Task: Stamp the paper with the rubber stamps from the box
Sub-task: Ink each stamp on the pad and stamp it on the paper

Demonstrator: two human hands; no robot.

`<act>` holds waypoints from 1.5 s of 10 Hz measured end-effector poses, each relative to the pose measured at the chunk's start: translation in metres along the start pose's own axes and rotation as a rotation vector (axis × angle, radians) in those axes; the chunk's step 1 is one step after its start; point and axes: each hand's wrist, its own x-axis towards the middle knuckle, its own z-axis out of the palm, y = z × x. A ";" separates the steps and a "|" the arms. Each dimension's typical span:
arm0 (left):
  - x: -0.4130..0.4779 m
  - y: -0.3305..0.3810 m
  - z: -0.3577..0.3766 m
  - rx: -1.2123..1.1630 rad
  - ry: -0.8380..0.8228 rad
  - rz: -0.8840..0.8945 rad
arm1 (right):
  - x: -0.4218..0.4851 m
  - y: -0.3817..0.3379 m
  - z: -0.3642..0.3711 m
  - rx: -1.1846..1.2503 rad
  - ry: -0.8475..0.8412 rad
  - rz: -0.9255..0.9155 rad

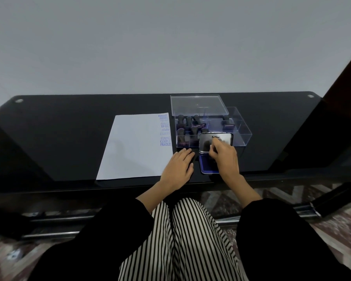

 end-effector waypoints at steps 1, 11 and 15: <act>0.001 0.000 0.000 0.007 0.002 0.000 | -0.008 -0.001 0.000 -0.039 0.068 -0.046; 0.005 0.003 -0.014 -0.007 -0.035 0.035 | -0.013 -0.013 -0.027 -0.023 -0.202 0.018; 0.010 -0.039 -0.103 -0.051 0.260 -0.086 | 0.067 -0.076 -0.062 0.250 -0.433 -0.089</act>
